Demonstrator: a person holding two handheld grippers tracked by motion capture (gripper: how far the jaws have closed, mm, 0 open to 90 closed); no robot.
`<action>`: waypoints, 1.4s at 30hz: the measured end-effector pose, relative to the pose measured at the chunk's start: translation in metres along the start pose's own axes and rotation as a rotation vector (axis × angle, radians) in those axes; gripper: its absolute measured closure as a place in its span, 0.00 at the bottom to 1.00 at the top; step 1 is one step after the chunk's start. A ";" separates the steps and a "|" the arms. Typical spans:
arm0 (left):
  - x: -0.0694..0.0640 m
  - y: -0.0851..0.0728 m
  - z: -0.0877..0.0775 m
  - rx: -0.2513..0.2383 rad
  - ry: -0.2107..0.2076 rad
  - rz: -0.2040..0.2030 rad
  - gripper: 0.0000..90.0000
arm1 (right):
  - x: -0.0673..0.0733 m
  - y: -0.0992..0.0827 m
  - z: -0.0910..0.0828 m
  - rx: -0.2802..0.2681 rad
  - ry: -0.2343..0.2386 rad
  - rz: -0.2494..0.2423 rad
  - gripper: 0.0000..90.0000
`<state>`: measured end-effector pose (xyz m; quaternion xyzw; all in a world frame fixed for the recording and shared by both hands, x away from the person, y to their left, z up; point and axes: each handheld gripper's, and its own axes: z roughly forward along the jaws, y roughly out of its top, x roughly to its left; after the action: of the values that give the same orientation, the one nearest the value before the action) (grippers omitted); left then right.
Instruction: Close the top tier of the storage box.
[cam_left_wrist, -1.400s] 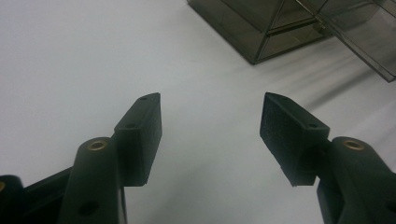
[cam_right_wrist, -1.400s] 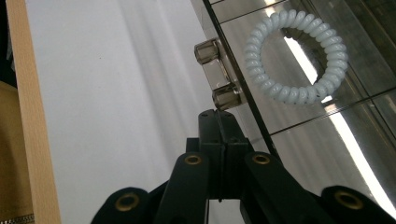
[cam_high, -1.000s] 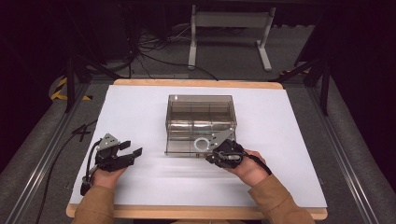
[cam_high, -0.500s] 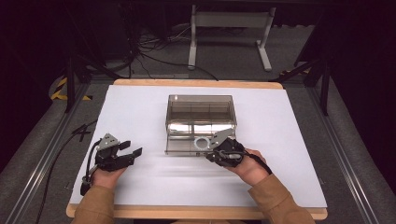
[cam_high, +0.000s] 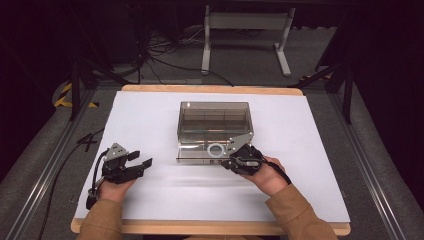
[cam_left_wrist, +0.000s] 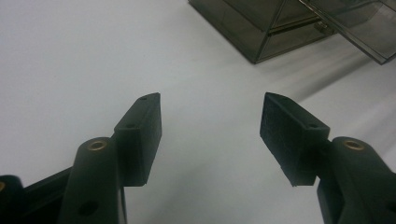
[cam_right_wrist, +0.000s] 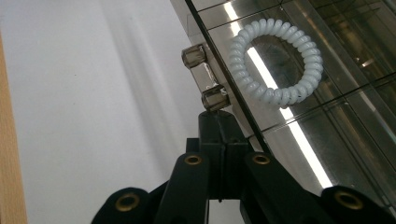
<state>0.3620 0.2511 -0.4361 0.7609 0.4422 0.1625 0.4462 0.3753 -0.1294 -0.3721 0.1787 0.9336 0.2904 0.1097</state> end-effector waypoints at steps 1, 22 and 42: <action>0.000 0.000 0.000 0.002 -0.001 0.001 0.44 | -0.001 0.000 0.000 -0.002 0.001 0.000 1.00; 0.000 0.000 0.000 -0.003 0.000 -0.001 0.44 | -0.015 0.004 -0.001 -0.047 -0.029 0.025 1.00; 0.000 0.000 0.000 0.001 -0.004 -0.005 0.44 | -0.029 0.006 0.002 -0.081 -0.063 0.067 1.00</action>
<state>0.3621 0.2513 -0.4362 0.7605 0.4431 0.1598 0.4470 0.4040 -0.1348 -0.3675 0.2144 0.9107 0.3257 0.1364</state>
